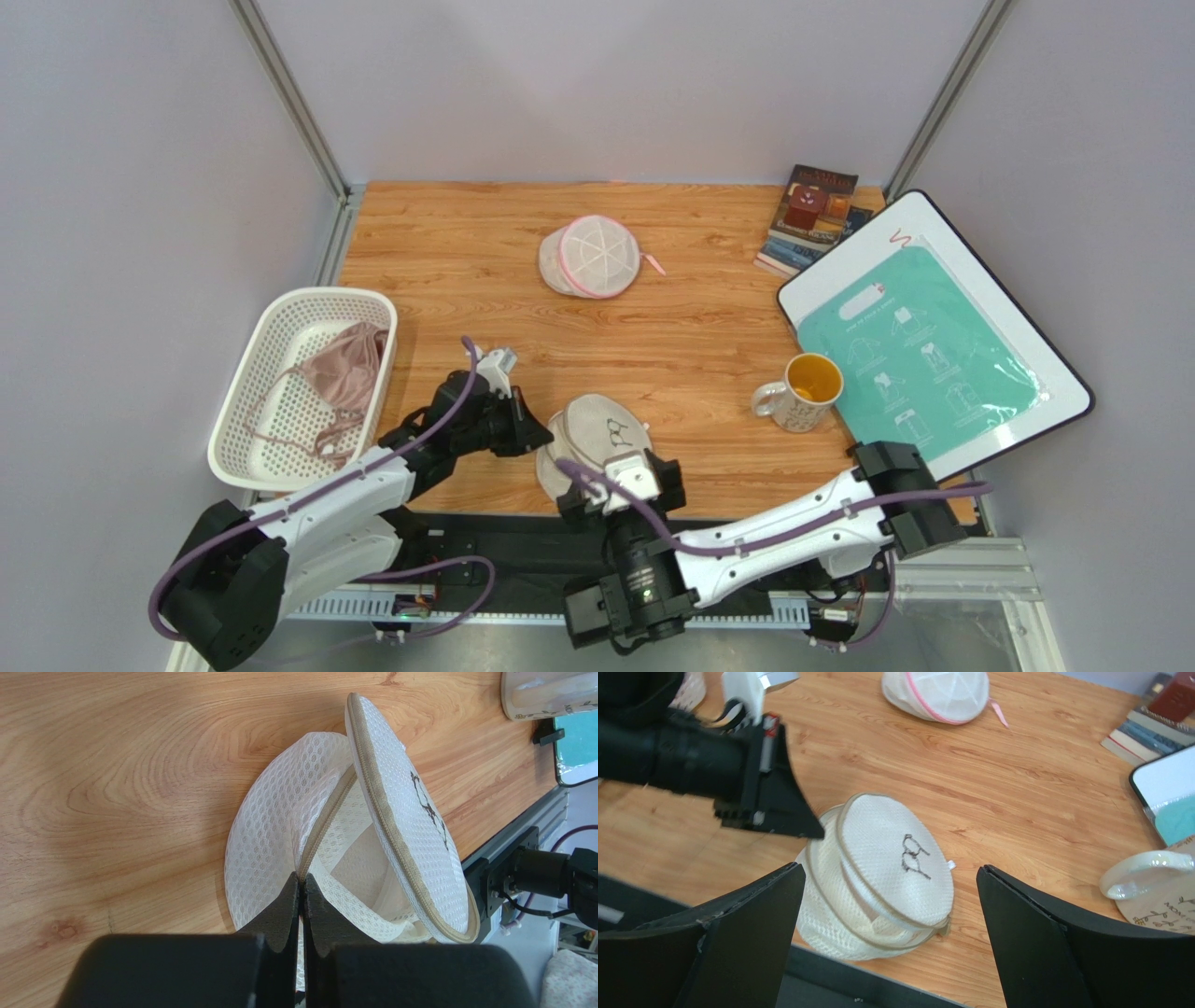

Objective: Unzip the laundry bag and remove the bra
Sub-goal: Close the laundry bag at the center of the board, then reset both arms

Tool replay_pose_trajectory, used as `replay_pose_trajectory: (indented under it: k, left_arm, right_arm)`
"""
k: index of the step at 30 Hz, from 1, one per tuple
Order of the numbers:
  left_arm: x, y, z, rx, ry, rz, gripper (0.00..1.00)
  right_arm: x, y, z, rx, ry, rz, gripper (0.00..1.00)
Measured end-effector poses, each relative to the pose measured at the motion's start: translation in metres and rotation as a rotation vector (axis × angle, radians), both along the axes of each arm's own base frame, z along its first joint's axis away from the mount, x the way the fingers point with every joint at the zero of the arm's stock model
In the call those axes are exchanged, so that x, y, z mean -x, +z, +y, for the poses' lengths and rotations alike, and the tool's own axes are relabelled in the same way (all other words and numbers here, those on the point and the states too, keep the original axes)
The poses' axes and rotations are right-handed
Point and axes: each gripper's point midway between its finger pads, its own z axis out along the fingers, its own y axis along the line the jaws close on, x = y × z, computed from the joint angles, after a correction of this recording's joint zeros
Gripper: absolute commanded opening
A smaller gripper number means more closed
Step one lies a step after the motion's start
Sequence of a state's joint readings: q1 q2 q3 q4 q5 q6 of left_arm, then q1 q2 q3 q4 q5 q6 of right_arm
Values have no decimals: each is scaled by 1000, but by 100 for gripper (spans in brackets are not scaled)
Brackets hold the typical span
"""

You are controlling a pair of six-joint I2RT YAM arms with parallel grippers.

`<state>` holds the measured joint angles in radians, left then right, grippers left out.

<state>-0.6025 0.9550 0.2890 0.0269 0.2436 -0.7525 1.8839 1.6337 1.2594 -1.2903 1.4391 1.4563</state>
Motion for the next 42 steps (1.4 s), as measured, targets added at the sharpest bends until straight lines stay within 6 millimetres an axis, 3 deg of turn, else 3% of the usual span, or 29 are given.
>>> replay_pose_trajectory:
  k: [5,9,13,16,19,25,26,28,29,32,36,42]
  left_arm:
    - [0,0,0,-2,0,0,0]
    - [1,-2,0,-7,-5,3,0]
    - [1,-3,2,-17,-9,2,0]
    - [1,-2,2,-22,-11,-2,0]
    - [0,2,1,-21,-14,-8,0]
    - [0,8,2,-22,-21,-23,0]
    - [0,8,2,-25,-23,-26,3]
    - [0,10,3,-31,-26,-33,21]
    - [0,10,4,-37,-25,-35,49]
    - [0,16,6,-46,-28,-56,83]
    - [-1,33,12,-42,-7,-102,91]
    - [-6,84,24,-36,44,-217,92]
  right_arm:
    - [-25,21,-29,-111,-73,32,100]
    - [-38,36,-29,-88,-114,23,100]
    - [-68,29,-27,19,-213,-7,100]
    - [-93,27,-40,88,-296,-13,100]
    - [-115,48,-49,85,-363,-10,100]
    - [-158,113,-72,35,-501,-19,100]
    - [-165,123,-77,23,-525,-21,100]
    - [-173,136,-87,8,-560,-30,100]
    - [-173,139,-92,5,-564,-31,100]
    - [-168,140,-101,-7,-559,-35,100]
    - [-158,125,-121,-5,-547,-33,100]
    - [-145,106,-139,-51,-522,7,100]
